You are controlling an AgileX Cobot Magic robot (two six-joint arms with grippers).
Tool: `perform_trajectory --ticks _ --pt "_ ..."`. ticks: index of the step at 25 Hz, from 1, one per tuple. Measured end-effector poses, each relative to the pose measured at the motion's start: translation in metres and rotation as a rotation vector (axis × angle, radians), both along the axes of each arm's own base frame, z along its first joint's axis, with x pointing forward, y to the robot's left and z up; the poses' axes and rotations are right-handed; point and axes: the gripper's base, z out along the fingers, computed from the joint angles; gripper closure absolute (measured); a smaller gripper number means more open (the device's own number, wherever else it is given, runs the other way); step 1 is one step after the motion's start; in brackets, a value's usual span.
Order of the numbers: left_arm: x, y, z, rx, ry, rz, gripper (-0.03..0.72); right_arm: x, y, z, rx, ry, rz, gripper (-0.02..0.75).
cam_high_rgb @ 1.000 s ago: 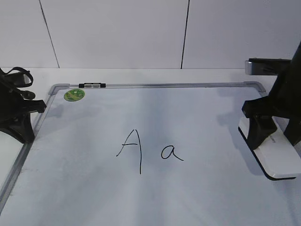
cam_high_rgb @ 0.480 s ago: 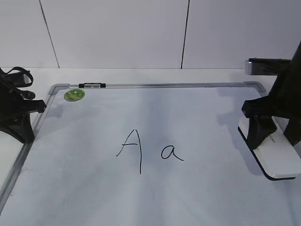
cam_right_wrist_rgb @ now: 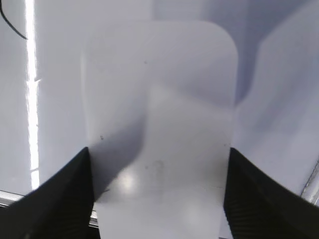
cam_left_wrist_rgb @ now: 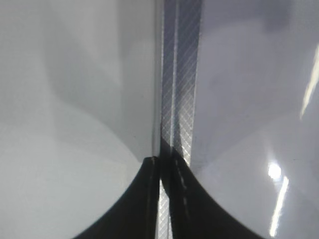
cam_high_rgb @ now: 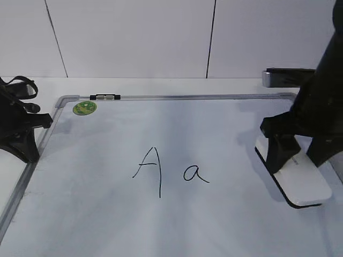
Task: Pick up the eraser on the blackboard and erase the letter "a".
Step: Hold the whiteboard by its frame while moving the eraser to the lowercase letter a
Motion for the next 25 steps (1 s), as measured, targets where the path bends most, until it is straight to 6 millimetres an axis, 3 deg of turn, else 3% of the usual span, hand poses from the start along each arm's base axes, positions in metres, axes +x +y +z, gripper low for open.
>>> perform_trajectory --ticks 13,20,25 --pt "0.000 0.000 0.000 -0.001 0.000 0.001 0.667 0.045 0.055 -0.002 -0.003 -0.067 0.125 0.200" --pt "0.000 0.000 0.000 -0.001 0.000 0.001 0.667 0.045 0.082 -0.034 -0.030 0.003 0.192 0.200" --pt "0.000 0.000 0.000 -0.001 0.000 0.001 0.667 0.041 0.094 -0.041 -0.039 0.019 0.226 0.200"
